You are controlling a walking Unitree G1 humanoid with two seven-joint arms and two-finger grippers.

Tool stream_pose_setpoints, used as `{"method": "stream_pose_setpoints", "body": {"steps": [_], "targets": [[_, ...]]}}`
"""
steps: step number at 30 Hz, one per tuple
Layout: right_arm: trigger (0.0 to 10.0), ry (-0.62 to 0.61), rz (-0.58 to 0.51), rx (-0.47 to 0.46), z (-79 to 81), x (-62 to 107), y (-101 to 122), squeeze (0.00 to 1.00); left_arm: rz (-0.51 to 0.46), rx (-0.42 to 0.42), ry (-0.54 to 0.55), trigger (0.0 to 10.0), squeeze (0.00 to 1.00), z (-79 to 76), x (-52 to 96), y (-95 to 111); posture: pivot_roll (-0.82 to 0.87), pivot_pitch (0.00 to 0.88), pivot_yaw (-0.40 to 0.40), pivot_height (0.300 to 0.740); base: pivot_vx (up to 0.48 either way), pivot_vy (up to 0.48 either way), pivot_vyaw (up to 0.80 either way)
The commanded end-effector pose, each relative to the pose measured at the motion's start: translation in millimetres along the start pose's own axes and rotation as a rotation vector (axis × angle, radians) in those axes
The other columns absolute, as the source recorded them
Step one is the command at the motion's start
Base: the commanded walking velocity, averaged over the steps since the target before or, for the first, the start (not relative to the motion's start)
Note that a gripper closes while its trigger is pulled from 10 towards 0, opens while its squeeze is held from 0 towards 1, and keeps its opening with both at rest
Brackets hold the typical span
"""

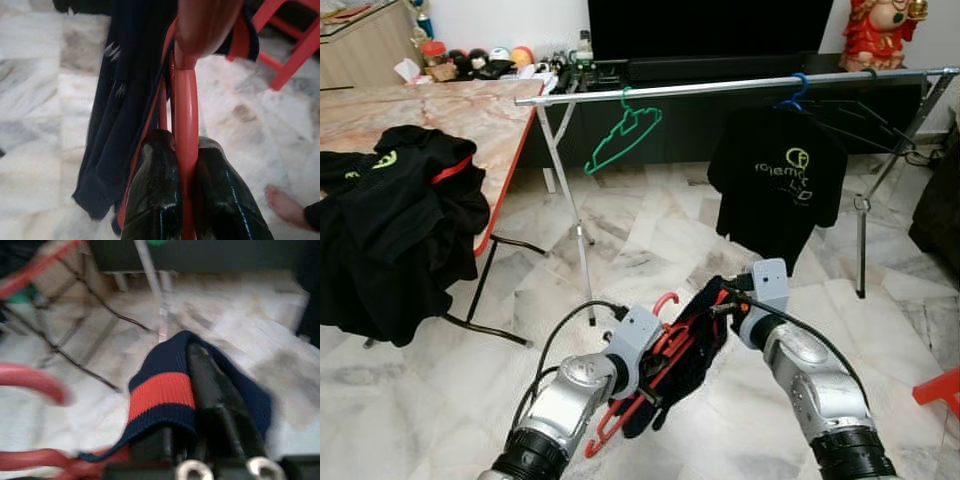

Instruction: Hang hanger

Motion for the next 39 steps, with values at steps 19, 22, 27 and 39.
{"method": "stream_pose_setpoints", "body": {"steps": [19, 22, 27, 39], "targets": [[10.0, 0.251, -0.091, 0.055, 35.1, 12.5, 6, 0.0, -0.115, 0.108, 0.02, 10.0, 0.0, 3.8, 2.7, 16, 0.02, 0.078, 0.049, 0.74, 0.0, 0.0, 0.0], [10.0, 0.148, -0.087, 0.023, 17.7, 12.9, 4, 0.0, -0.139, 0.117, 0.042, 10.0, 0.0, 8.4, 4.7, 18, 0.01, 0.078, 0.049, 0.74, 0.0, 0.0, 0.0], [10.0, 0.046, -0.112, -0.041, 1.6, 12.7, 7, 0.0, -0.16, 0.124, 0.051, 10.0, 0.0, 9.4, 5.2, 21, 0.01, 0.077, 0.05, 0.74, 0.0, 0.0, 0.0], [10.0, 0.22, -0.155, 0.034, 29.3, 13.5, 13, 0.0, -0.173, 0.125, 0.035, 10.0, 0.0, 4.8, 1.5, 24, 0.01, 0.079, 0.05, 0.74, 0.0, 0.0, 0.0]]}}
Point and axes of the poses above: a point about 5 cm out from each wrist's last joint towards the gripper, its own x axis pointing back from the gripper into the wrist, its own y axis along the axis of the wrist's last joint, z = x × y, the point moved 2 cm from there along -x, pointing out of the wrist towards the gripper, and after that the axes turned 7 degrees about x, right-handed, at the moved point
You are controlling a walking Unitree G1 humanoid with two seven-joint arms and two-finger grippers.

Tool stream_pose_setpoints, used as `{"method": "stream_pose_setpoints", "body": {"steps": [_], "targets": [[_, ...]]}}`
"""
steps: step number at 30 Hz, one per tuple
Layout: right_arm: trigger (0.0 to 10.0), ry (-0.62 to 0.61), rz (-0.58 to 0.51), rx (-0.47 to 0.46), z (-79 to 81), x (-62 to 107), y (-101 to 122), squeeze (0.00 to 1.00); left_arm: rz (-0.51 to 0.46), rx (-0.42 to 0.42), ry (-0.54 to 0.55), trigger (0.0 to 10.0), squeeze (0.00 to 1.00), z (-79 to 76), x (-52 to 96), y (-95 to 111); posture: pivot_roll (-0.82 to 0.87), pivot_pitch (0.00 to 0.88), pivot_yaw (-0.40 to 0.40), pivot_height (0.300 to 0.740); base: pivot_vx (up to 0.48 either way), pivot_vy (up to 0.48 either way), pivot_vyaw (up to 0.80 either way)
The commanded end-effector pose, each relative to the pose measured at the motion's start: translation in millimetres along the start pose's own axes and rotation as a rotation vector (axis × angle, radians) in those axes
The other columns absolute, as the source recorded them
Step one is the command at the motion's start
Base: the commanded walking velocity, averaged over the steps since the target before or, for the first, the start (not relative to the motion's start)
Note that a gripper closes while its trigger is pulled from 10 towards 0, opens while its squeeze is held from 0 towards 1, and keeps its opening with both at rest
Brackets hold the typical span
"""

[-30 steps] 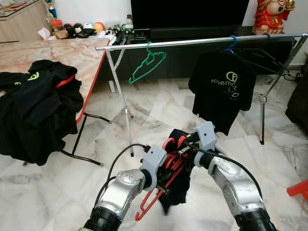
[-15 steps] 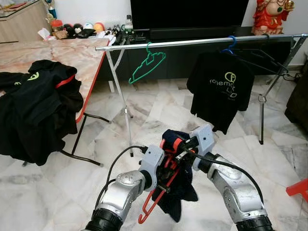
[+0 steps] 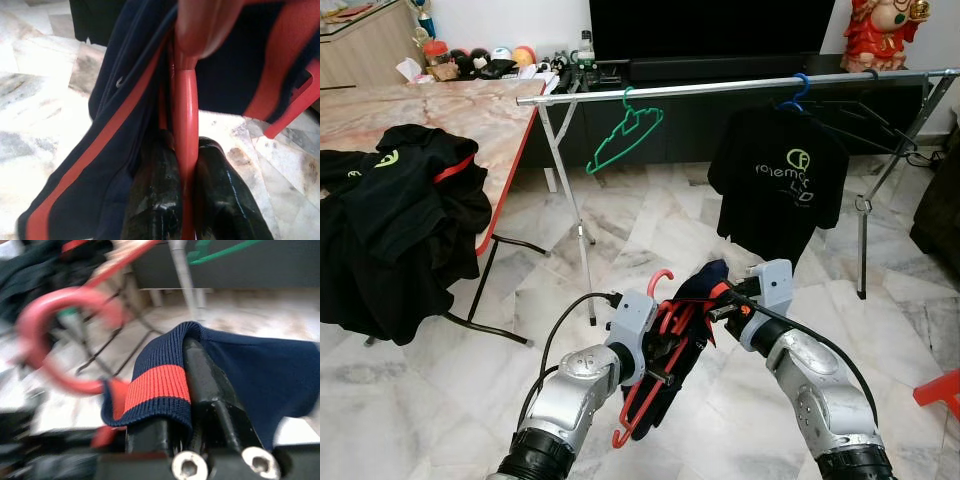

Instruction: Hang hanger

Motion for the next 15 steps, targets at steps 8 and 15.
{"method": "stream_pose_setpoints", "body": {"steps": [8, 15], "targets": [[10.0, 0.257, -0.023, 0.183, 34.8, 3.6, 14, 0.0, -0.053, 0.012, -0.022, 10.0, 0.0, -4.5, -2.8, 10, 0.0, 0.08, 0.049, 0.74, 0.0, 0.0, 0.0], [10.0, 0.237, 0.043, 0.228, 28.2, 9.3, 4, 1.0, -0.075, 0.019, -0.036, 10.0, 0.0, -7.7, -3.2, 12, 0.0, 0.083, 0.047, 0.74, 0.0, 0.0, 0.0]]}}
Point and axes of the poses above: a point about 5 cm out from each wrist's last joint towards the gripper, its own x axis pointing back from the gripper into the wrist, its own y axis along the axis of the wrist's last joint, z = x × y, the point moved 2 cm from there along -x, pointing out of the wrist towards the gripper, and after that the axes turned 7 degrees about x, right-handed, at the moved point
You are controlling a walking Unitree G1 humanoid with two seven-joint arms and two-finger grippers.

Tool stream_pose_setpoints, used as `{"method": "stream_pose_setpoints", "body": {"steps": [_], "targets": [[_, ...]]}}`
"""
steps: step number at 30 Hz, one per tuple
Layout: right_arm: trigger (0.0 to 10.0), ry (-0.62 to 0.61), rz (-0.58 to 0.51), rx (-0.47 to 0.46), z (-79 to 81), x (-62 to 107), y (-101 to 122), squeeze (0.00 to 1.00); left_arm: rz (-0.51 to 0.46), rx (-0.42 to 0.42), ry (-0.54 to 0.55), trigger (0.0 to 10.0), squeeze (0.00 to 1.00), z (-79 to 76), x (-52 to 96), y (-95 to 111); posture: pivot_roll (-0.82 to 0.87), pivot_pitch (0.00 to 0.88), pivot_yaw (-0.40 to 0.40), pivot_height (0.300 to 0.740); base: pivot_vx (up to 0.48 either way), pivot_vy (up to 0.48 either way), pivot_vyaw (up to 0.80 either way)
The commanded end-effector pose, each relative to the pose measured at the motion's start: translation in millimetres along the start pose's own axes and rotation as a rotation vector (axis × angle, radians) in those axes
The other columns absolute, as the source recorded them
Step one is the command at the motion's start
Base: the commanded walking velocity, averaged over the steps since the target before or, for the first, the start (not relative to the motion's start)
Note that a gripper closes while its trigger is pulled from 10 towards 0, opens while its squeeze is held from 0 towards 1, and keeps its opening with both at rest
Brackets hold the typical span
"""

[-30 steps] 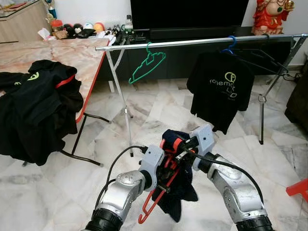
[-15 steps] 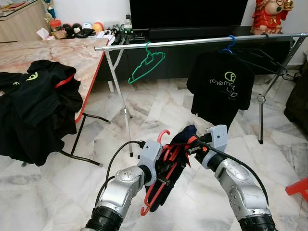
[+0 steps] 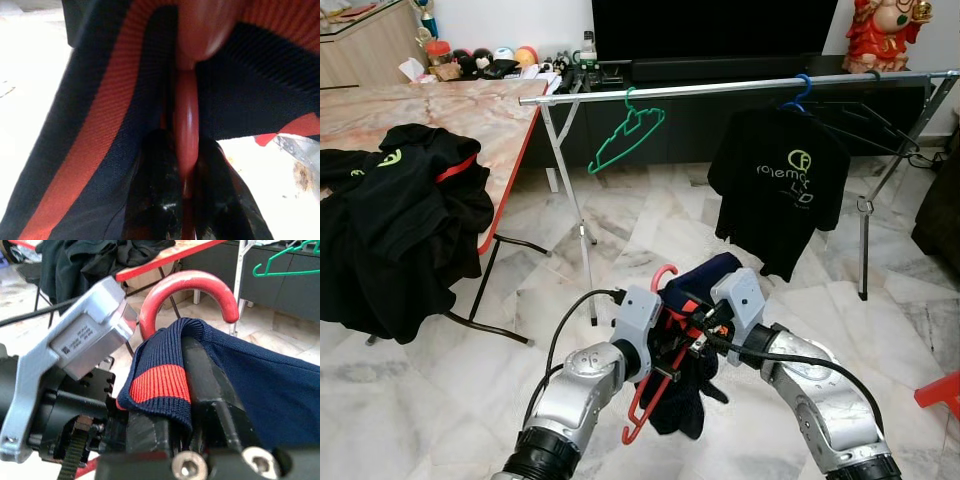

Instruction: Hang hanger

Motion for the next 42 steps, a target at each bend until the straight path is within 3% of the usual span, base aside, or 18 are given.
{"method": "stream_pose_setpoints", "body": {"steps": [1, 4, 13, 22, 31, 34, 36, 37, 38, 39, 42], "targets": [[10.0, 0.022, 0.02, 0.013, 5.9, 0.4, -2, 1.0, -0.057, -0.006, -0.012, 10.0, 0.0, -1.9, -0.6, 11, 0.0, 0.083, 0.047, 0.74, 0.0, 0.0, 0.0], [10.0, 0.002, 0.082, 0.06, 2.0, 5.1, -12, 1.0, -0.077, -0.005, -0.004, 10.0, 0.0, -0.2, -0.5, 14, 0.0, 0.083, 0.046, 0.74, 0.0, 0.0, 0.0], [10.0, -0.029, 0.102, 0.058, -1.0, 14.8, -14, 1.0, -0.135, 0.014, 0.004, 10.0, 0.0, -0.5, -0.6, 21, -0.01, 0.086, 0.047, 0.74, 0.0, 0.0, 0.0], [10.0, -0.017, 0.137, 0.065, 8.4, 18.6, -20, 1.0, -0.166, 0.019, 0.014, 10.0, 0.0, 1.3, -0.4, 25, -0.02, 0.088, 0.045, 0.74, 0.0, 0.0, 0.0], [10.0, 0.066, 0.279, 0.087, 23.8, 39.4, -42, 1.0, -0.185, 0.022, 0.022, 10.0, 0.0, 3.1, 0.6, 28, -0.02, 0.091, 0.043, 0.74, 0.0, 0.0, 0.0], [10.0, -0.013, 0.34, 0.114, 11.5, 44.8, -51, 1.0, -0.192, 0.023, 0.023, 10.0, 0.0, 3.1, 0.1, 29, -0.02, 0.09, 0.042, 0.74, 0.0, 0.0, 0.0], [10.0, -0.098, 0.32, 0.104, -0.1, 43.9, -47, 1.0, -0.198, 0.026, 0.021, 10.0, 0.0, 2.8, -0.2, 29, -0.02, 0.089, 0.042, 0.74, 0.0, 0.0, 0.0], [10.0, -0.105, 0.306, 0.092, -1.0, 43.7, -44, 0.51, -0.2, 0.027, 0.019, 10.0, 0.0, 2.6, -0.3, 29, -0.02, 0.089, 0.042, 0.74, 0.0, 0.0, 0.0], [10.0, -0.107, 0.298, 0.084, -1.1, 43.7, -42, 0.51, -0.202, 0.027, 0.018, 10.0, 0.0, 2.5, -0.3, 30, -0.02, 0.089, 0.042, 0.74, 0.0, 0.0, 0.0], [10.0, -0.056, 0.294, 0.092, 5.0, 46.1, -40, 0.0, -0.204, 0.029, 0.015, 10.0, 0.0, 2.2, -0.2, 29, -0.02, 0.086, 0.041, 0.74, 0.0, 0.0, 0.0], [10.0, 0.018, 0.329, 0.163, 11.5, 54.9, -39, 0.0, -0.206, 0.029, 0.014, 10.0, 0.0, 2.8, 0.7, 29, -0.03, 0.082, 0.04, 0.74, 0.0, 0.0, 0.0]]}}
Point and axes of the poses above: a point about 5 cm out from each wrist's last joint towards the gripper, its own x axis pointing back from the gripper into the wrist, its own y axis along the axis of the wrist's last joint, z = x × y, the point moved 2 cm from there along -x, pointing out of the wrist towards the gripper, and after that the axes turned 7 degrees about x, right-handed, at the moved point
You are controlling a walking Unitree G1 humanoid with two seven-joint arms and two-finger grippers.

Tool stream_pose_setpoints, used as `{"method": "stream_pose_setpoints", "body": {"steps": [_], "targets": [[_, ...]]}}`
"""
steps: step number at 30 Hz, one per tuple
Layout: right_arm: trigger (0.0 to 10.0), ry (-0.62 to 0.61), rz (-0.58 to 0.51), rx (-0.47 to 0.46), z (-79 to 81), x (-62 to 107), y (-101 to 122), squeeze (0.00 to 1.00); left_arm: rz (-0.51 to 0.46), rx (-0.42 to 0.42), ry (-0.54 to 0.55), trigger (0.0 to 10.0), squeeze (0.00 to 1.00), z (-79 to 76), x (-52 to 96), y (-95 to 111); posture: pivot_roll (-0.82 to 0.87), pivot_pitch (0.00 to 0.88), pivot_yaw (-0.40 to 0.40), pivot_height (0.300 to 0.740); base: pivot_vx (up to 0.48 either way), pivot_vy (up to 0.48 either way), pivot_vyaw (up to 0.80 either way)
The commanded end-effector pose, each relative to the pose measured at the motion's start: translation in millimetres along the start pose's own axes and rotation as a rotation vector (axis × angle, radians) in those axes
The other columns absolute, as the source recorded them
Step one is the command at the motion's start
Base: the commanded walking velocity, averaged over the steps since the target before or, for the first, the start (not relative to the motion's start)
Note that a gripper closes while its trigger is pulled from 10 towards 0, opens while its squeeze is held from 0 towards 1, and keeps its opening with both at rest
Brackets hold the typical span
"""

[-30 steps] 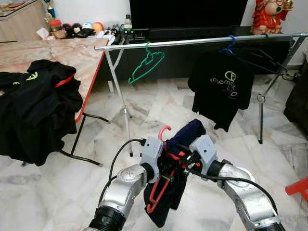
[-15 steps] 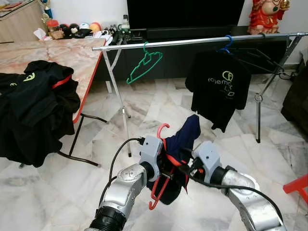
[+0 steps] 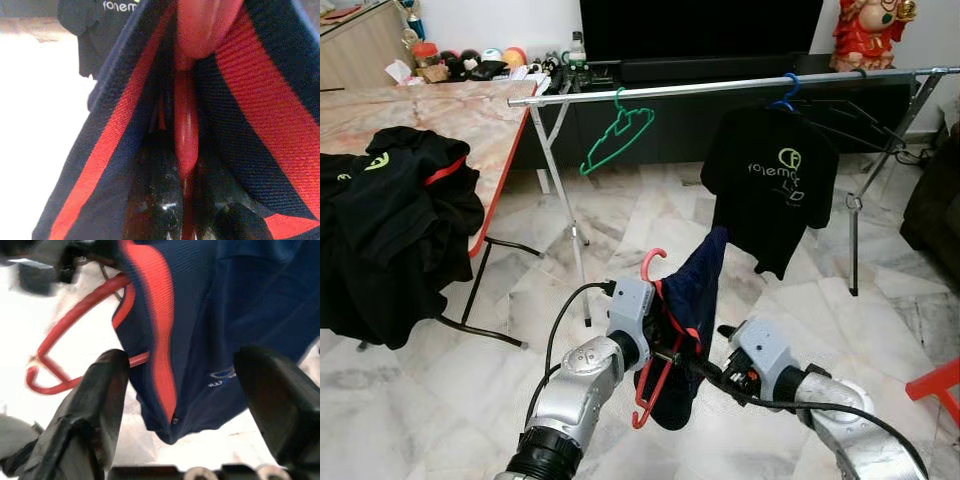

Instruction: Hang hanger

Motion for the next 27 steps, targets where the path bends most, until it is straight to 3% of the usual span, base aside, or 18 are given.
{"method": "stream_pose_setpoints", "body": {"steps": [1, 4, 5, 6, 8, 10, 12, 14, 17, 18, 20, 21, 22, 23, 24, 27], "targets": [[10.0, -0.066, -0.005, 0.072, -12.7, 10.8, 4, 0.0, -0.037, -0.032, -0.039, 10.0, 0.0, -3.0, -0.3, 11, -0.02, 0.078, 0.039, 0.74, 0.0, 0.0, 0.0], [10.0, -0.341, -0.115, -0.008, -61.0, 35.0, 22, 0.0, -0.008, -0.054, -0.101, 10.0, 0.0, -5.7, 5.8, 6, -0.03, 0.076, 0.042, 0.74, 0.0, 0.0, 0.0], [10.0, -0.341, -0.115, -0.008, -61.0, 35.0, 22, 0.0, -0.008, -0.054, -0.101, 10.0, 0.0, -5.7, 5.8, 6, -0.03, 0.076, 0.042, 0.74, 0.0, 0.0, 0.0], [10.0, -0.447, -0.178, 0.02, -84.5, 51.4, 35, 0.0, 0.02, -0.073, -0.114, 10.0, 0.0, -3.5, 9.5, -1, -0.05, 0.073, 0.047, 0.74, 0.0, 0.0, 0.0], [10.0, -0.51, -0.309, 0.018, -101.3, 66.5, 56, 0.0, 0.06, -0.095, -0.131, 10.0, 0.0, -1.7, 13.5, -9, -0.06, 0.068, 0.046, 0.74, 0.0, 0.0, 0.0], [10.0, -0.518, -0.402, -0.018, -107.4, 72.3, 69, 0.0, 0.088, -0.115, -0.153, 10.0, 0.0, -1.5, 16.4, -15, -0.06, 0.067, 0.047, 0.74, 0.0, 0.0, 0.0], [10.0, -0.438, -0.446, -0.018, -104.5, 71.1, 80, 0.0, 0.122, -0.141, -0.192, 10.0, 0.0, -2.7, 20.5, -22, -0.06, 0.063, 0.045, 0.74, 0.0, 0.0, 0.0], [10.0, -0.245, -0.434, 0.074, -87.5, 62.3, 83, 0.0, 0.171, -0.175, -0.242, 10.0, 0.0, -3.6, 26.1, -30, -0.06, 0.058, 0.043, 0.74, 0.0, 0.0, 0.0], [10.0, -0.071, -0.355, 0.151, -77.1, 51.3, 71, 0.0, 0.241, -0.235, -0.319, 10.0, 0.0, -4.4, 34.1, -39, -0.06, 0.044, 0.043, 0.74, 0.0, 0.0, 0.0], [10.0, -0.071, -0.355, 0.151, -77.1, 51.3, 71, 0.0, 0.241, -0.235, -0.319, 10.0, 0.0, -4.4, 34.1, -39, -0.06, 0.044, 0.043, 0.74, 0.0, 0.0, 0.0], [10.0, 0.079, -0.303, 0.152, -71.2, 44.7, 62, 0.0, 0.301, -0.268, -0.381, 10.0, 0.0, -5.3, 40.5, -45, -0.06, 0.039, 0.045, 0.74, 0.0, 0.0, 0.0], [10.0, 0.18, -0.272, 0.16, -62.5, 43.1, 55, 0.15, 0.329, -0.283, -0.406, 10.0, 0.0, -5.7, 43.2, -48, -0.06, 0.036, 0.045, 0.74, 0.0, 0.0, 0.0], [10.0, 0.207, -0.265, 0.163, -60.0, 42.9, 54, 0.53, 0.336, -0.286, -0.412, 10.0, 0.0, -5.7, 43.8, -49, -0.05, 0.031, 0.044, 0.74, 0.0, 0.0, 0.0], [10.0, 0.351, -0.207, 0.189, -46.6, 43.4, 41, 1.0, 0.359, -0.301, -0.441, 10.0, 0.0, -6.7, 45.9, -51, -0.05, 0.03, 0.044, 0.74, 0.0, 0.0, 0.0], [10.0, 0.351, -0.207, 0.189, -46.6, 43.4, 41, 1.0, 0.359, -0.301, -0.441, 10.0, 0.0, -6.7, 45.9, -51, -0.05, 0.03, 0.044, 0.74, 0.0, 0.0, 0.0], [10.0, 0.526, -0.119, 0.171, -34.3, 43.6, 21, 1.0, 0.429, -0.336, -0.53, 10.0, 0.0, -11.2, 51.5, -56, -0.04, 0.017, 0.042, 0.74, 0.0, 0.0, 0.0]]}}
Point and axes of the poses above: a point about 5 cm out from each wrist's last joint towards the gripper, its own x axis pointing back from the gripper into the wrist, its own y axis along the axis of the wrist's last joint, z = x × y, the point moved 2 cm from there along -x, pointing out of the wrist towards the gripper, and after that the axes turned 7 degrees about x, right-handed, at the moved point
